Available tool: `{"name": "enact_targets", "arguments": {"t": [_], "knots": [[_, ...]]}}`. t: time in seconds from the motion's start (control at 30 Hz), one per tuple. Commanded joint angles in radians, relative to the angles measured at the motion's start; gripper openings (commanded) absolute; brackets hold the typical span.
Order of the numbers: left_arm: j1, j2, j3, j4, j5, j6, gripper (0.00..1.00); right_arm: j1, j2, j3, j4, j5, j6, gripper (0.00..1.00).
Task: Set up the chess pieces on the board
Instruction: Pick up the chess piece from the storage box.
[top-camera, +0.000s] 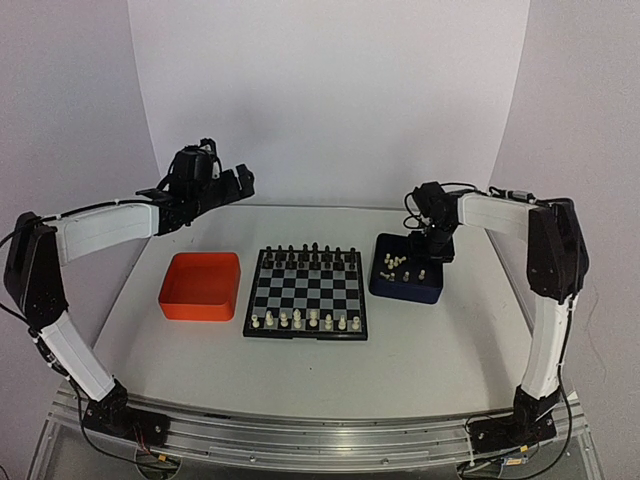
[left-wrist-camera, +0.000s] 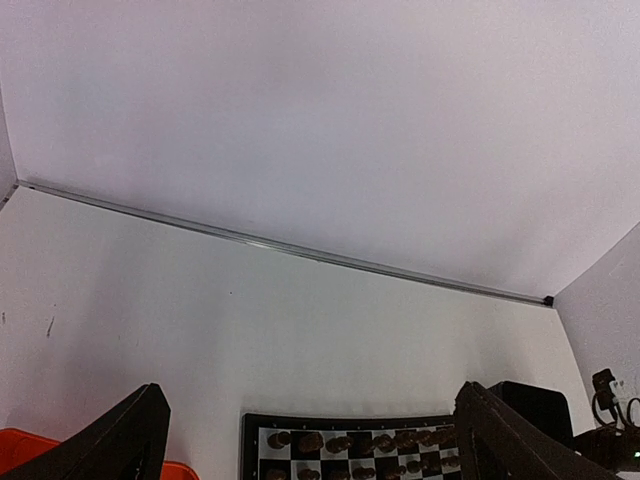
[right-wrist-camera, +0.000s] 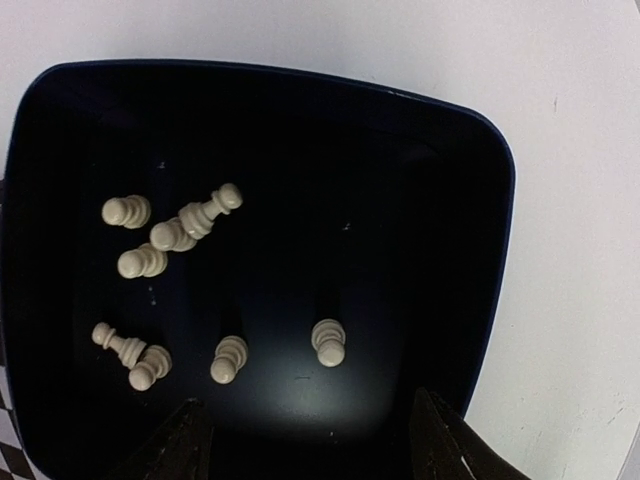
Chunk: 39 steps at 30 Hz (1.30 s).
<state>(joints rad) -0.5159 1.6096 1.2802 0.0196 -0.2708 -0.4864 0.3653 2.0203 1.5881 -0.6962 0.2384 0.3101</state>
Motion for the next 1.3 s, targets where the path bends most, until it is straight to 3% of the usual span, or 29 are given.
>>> {"name": "enact_targets", "arguments": {"t": [0.0,0.13,0.67,0.9,1.27], "knots": [[0.002,0.051,0.066,0.043,0.037,0.024,1.00,-0.013,0.048,0.056,-0.039,0.060,0.036,0.58],[0.002,0.074,0.085,0.036,0.058,0.028,1.00,-0.016,0.092,0.083,-0.040,0.042,0.046,0.47],[0.002,0.082,0.097,-0.003,0.079,0.017,1.00,-0.024,0.168,0.103,-0.040,0.023,0.062,0.23],[0.002,0.087,0.103,-0.014,0.086,0.008,1.00,-0.024,0.167,0.092,-0.040,0.018,0.060,0.01],[0.002,0.074,0.097,-0.056,0.093,-0.009,1.00,-0.025,0.140,0.062,-0.040,0.020,-0.011,0.00]]}}
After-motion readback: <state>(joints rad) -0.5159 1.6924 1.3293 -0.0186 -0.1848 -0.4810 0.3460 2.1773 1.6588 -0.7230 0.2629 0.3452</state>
